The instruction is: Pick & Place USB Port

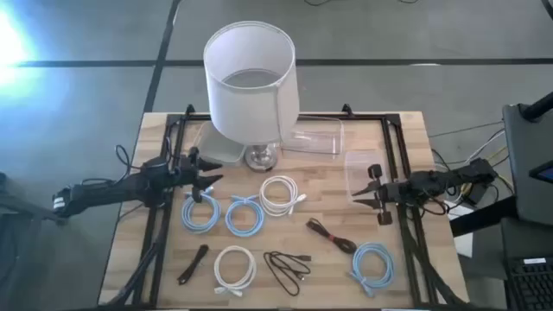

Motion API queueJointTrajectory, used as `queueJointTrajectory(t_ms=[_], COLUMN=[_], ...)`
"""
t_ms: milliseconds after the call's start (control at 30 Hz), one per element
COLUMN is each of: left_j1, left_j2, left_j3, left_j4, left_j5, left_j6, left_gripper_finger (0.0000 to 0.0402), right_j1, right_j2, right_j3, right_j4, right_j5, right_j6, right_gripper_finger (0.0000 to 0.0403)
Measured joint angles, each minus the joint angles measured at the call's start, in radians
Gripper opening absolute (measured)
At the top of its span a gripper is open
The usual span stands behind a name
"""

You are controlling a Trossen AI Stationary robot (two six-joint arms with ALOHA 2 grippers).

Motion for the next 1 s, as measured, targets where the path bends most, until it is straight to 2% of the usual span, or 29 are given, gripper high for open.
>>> queueJointTrajectory(t_ms=[500, 1000], left_j1=[-0.001, 0.0], left_j2=[0.0, 0.0], left_j3=[0.0, 0.0], left_j4=[0.0, 0.0], left_j5=[0.0, 0.0], left_j6=[0.0, 0.0], left_gripper_finger=[0.0179, 0.0179], right_j1=[0.0, 0.0], right_j2=[0.0, 0.0], right_j3=[0.0, 0.0], right_j4=[0.0, 0.0], right_j5=[0.0, 0.0], right_j6=[0.0, 0.0], right_gripper_finger=[0.0089, 0.0068])
